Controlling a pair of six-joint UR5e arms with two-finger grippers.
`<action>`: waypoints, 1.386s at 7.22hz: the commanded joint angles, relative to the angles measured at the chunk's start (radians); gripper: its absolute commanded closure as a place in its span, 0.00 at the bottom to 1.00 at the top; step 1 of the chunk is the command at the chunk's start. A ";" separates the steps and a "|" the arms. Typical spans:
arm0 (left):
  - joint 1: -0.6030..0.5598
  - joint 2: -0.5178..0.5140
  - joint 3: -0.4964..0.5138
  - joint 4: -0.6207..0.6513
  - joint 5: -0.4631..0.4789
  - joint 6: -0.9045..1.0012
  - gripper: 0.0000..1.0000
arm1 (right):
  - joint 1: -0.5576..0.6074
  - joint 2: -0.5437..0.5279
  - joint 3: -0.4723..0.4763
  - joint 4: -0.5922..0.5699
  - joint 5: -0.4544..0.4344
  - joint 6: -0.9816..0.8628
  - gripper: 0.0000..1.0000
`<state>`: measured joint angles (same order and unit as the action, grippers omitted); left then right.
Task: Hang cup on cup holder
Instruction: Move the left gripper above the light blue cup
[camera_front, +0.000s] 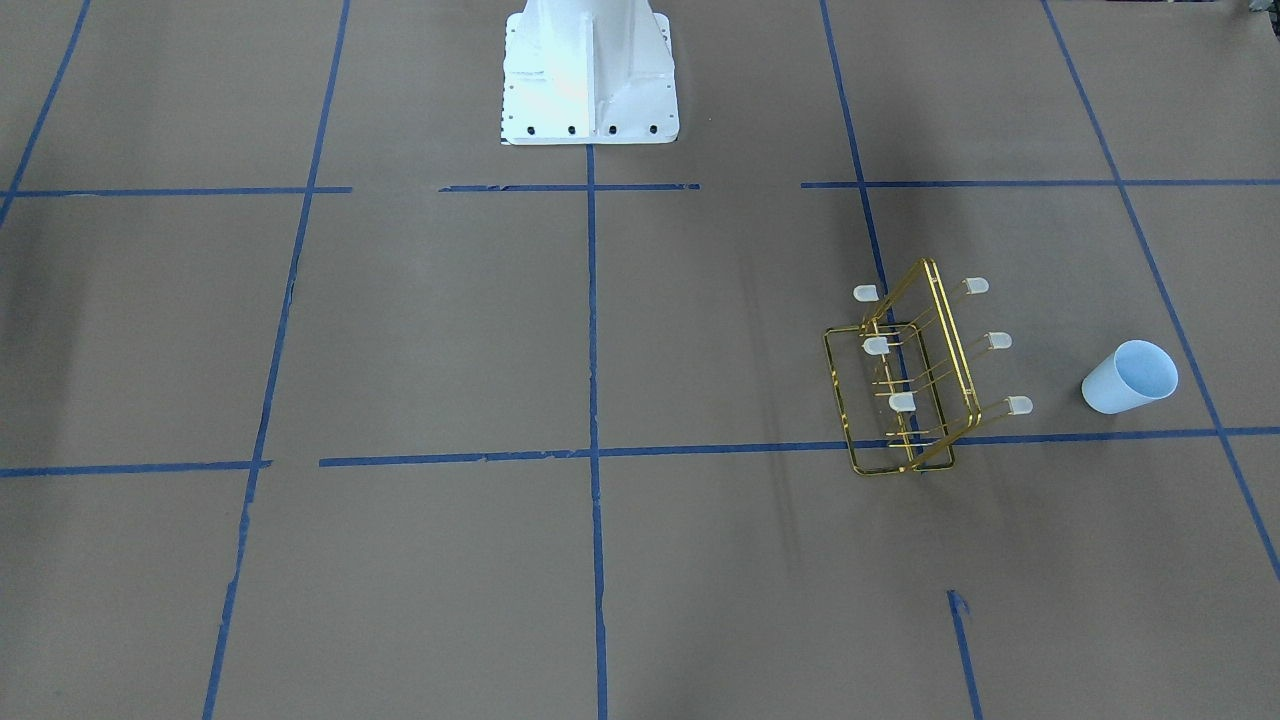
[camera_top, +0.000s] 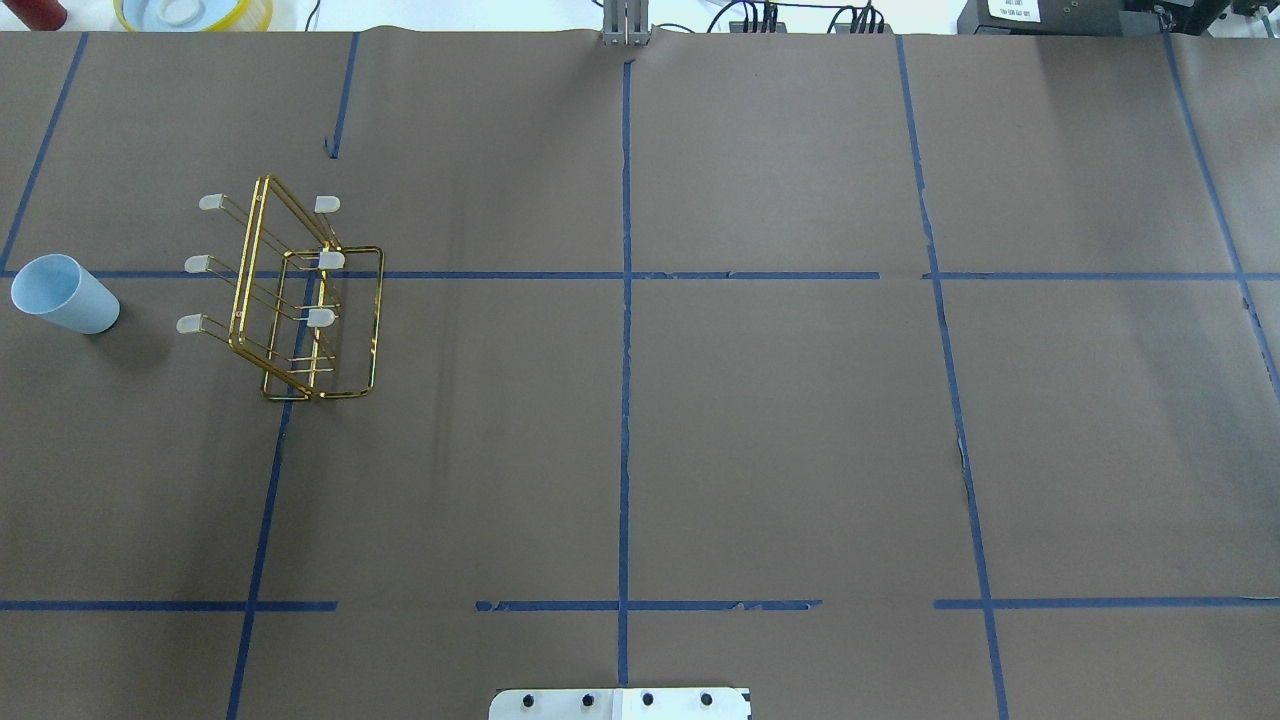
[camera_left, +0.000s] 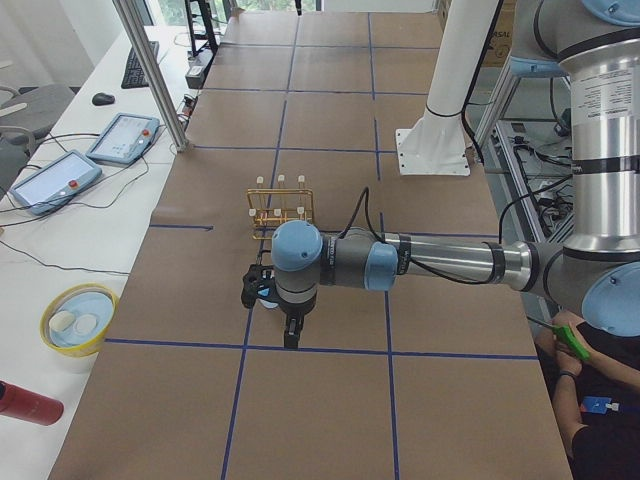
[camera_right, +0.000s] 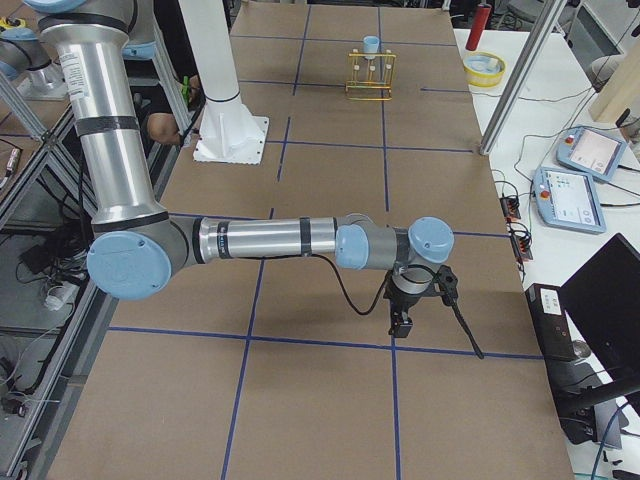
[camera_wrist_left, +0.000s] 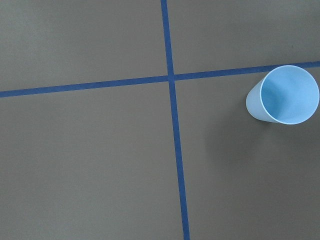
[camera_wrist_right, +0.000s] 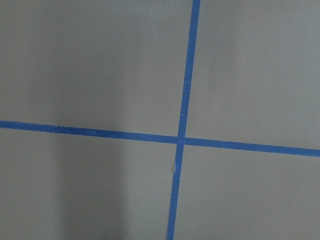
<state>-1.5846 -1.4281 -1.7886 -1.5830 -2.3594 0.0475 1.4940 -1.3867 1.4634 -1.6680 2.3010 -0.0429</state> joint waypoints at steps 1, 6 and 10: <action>0.000 0.002 0.001 0.001 0.000 -0.003 0.00 | 0.000 0.000 0.000 -0.001 0.000 0.000 0.00; 0.000 -0.052 -0.044 0.012 0.005 -0.065 0.00 | 0.000 0.000 0.000 0.001 0.000 0.000 0.00; 0.143 -0.064 -0.219 -0.043 0.216 -0.441 0.00 | 0.000 0.000 0.000 0.001 0.000 0.000 0.00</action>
<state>-1.5151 -1.4915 -1.9677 -1.5884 -2.2007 -0.2584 1.4940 -1.3868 1.4634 -1.6686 2.3010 -0.0430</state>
